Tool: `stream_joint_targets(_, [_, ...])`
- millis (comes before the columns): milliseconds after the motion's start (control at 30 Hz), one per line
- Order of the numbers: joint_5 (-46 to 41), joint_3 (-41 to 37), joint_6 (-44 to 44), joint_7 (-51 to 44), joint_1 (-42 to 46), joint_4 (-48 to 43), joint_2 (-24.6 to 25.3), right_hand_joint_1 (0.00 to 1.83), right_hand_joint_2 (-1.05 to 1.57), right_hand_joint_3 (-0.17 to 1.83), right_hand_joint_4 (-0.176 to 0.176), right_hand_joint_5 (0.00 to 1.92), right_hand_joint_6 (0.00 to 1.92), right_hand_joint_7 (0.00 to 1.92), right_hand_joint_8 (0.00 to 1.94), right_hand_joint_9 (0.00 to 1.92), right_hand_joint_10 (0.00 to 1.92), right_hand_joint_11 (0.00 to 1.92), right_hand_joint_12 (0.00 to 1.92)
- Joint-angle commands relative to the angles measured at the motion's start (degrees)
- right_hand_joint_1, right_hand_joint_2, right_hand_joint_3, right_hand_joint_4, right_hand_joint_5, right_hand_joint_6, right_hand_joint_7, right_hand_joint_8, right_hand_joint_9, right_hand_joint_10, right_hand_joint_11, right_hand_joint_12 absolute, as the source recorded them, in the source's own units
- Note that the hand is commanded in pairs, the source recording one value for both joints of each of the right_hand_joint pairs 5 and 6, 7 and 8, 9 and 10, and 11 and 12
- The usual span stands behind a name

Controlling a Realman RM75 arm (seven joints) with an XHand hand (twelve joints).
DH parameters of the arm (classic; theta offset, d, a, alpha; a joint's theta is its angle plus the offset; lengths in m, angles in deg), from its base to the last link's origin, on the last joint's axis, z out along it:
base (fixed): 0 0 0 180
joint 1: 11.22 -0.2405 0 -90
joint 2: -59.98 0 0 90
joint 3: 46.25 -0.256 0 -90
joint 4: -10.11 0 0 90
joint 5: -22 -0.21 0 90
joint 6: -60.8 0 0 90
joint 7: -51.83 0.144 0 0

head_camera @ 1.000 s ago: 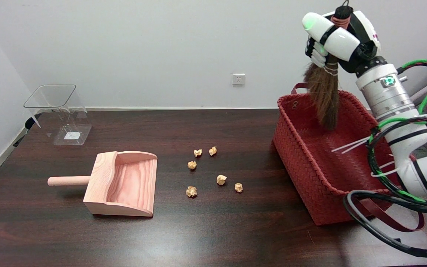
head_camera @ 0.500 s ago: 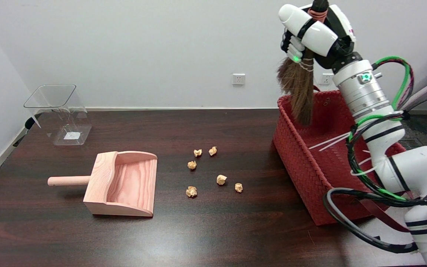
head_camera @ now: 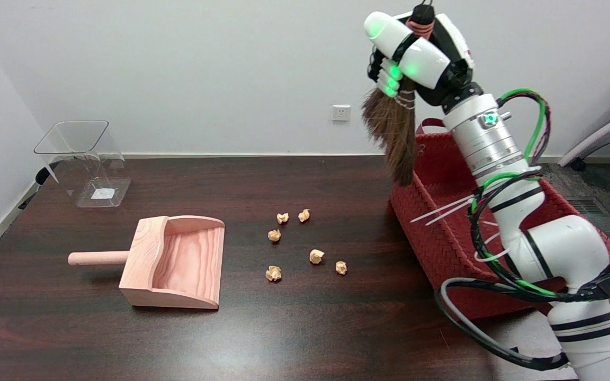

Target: Pick up the broom.

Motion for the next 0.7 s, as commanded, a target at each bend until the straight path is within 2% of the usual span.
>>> stream_joint_targets(33, [0.06,7.59,2.07,-2.68,-0.18,0.11,3.39,0.87,1.57,0.20,0.000,1.92,1.92,1.92,1.92,1.92,1.92,1.92,1.92])
stream_joint_targets(700, [0.06,15.27,9.96,-16.39,0.91,0.98,4.24,0.86,1.57,0.23,0.000,1.92,1.92,1.92,1.92,1.92,1.92,1.92,1.92])
